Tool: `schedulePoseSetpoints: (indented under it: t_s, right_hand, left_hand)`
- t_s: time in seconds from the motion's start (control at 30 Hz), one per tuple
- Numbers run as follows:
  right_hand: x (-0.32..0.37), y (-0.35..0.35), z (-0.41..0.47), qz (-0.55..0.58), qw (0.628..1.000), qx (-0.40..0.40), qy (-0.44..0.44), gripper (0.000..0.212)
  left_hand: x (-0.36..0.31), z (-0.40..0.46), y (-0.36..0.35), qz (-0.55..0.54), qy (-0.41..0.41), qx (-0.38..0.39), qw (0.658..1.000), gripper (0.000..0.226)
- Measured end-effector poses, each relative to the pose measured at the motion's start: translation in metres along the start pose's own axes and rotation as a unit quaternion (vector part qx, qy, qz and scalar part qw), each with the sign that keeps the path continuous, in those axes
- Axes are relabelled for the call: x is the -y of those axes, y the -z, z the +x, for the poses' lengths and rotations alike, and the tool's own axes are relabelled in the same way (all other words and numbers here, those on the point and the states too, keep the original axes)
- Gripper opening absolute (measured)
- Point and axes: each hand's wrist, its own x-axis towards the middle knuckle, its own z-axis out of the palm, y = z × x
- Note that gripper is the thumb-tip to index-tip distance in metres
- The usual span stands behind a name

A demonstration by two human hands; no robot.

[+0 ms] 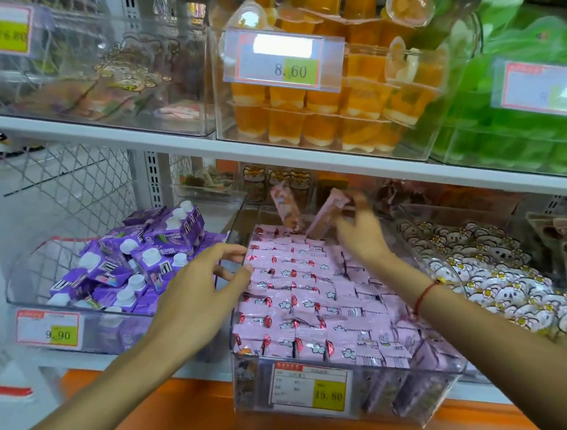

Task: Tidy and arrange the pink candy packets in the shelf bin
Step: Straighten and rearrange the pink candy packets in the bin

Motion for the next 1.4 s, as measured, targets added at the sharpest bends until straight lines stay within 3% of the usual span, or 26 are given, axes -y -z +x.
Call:
schedulePoseSetpoints:
  t_s: [0.13, 0.23, 0.3, 0.37, 0.5, 0.6, 0.67, 0.8, 0.87, 0.97, 1.07, 1.13, 1.2, 1.27, 1.4]
  right_hand:
    - [0.018, 0.024, -0.021, 0.035, 0.997, -0.070, -0.004, 0.011]
    - [0.026, 0.036, -0.027, 0.131, 0.983, -0.074, -0.103, 0.026]
    - [0.031, 0.041, -0.034, 0.239, 0.949, -0.039, -0.203, 0.032]
    - [0.035, 0.043, -0.045, 0.364, 0.892, 0.027, -0.267, 0.028]
    - [0.049, 0.038, -0.068, 0.448, 0.829, 0.117, -0.314, 0.017]
    - [0.055, 0.037, -0.077, 0.484, 0.797, 0.136, -0.334, 0.024]
    - [0.056, 0.042, -0.078, 0.494, 0.788, 0.146, -0.337, 0.038]
    - [0.055, 0.053, -0.077, 0.467, 0.823, 0.169, -0.276, 0.056]
    - [0.059, 0.052, -0.078, 0.445, 0.843, 0.199, -0.225, 0.054]
    - [0.062, 0.046, -0.079, 0.424, 0.871, 0.187, -0.166, 0.032]
    - [0.057, 0.046, -0.071, 0.439, 0.871, 0.138, -0.171, 0.023]
    - [0.051, 0.052, -0.061, 0.461, 0.857, 0.093, -0.212, 0.021]
    - [0.043, 0.058, -0.047, 0.461, 0.844, 0.044, -0.271, 0.018]
    - [0.032, 0.060, -0.035, 0.429, 0.847, 0.023, -0.314, 0.022]
    - [0.011, 0.051, -0.022, 0.142, 0.947, 0.065, -0.280, 0.052]
  left_hand:
    - [-0.006, 0.001, -0.001, 0.001, -0.025, -0.025, 0.999, 0.021]
    - [-0.010, 0.002, -0.004, 0.008, -0.045, -0.031, 0.998, 0.022]
    - [-0.016, 0.001, -0.005, -0.002, -0.075, -0.039, 0.996, 0.026]
    - [-0.026, -0.001, -0.006, 0.016, -0.127, -0.040, 0.991, 0.033]
    - [-0.044, -0.005, -0.010, 0.050, -0.206, -0.002, 0.977, 0.051]
    - [-0.049, -0.004, -0.009, -0.017, -0.171, -0.005, 0.985, 0.038]
    - [-0.055, 0.000, -0.006, -0.123, -0.089, 0.004, 0.988, 0.029]
    - [-0.063, 0.003, -0.005, -0.277, 0.077, 0.042, 0.957, 0.019]
    - [-0.067, 0.003, -0.008, -0.283, 0.095, 0.061, 0.952, 0.025]
    - [-0.073, 0.005, -0.012, -0.247, 0.070, 0.095, 0.962, 0.030]
    - [-0.070, 0.021, -0.006, -0.120, -0.011, 0.119, 0.986, 0.039]
    - [-0.060, 0.049, 0.000, 0.001, -0.067, 0.076, 0.995, 0.041]
    - [-0.048, 0.086, 0.000, 0.078, -0.090, 0.061, 0.991, 0.028]
    - [-0.041, 0.120, -0.010, 0.163, -0.089, 0.120, 0.975, 0.027]
    - [-0.036, 0.159, -0.047, 0.274, -0.114, 0.230, 0.927, 0.030]
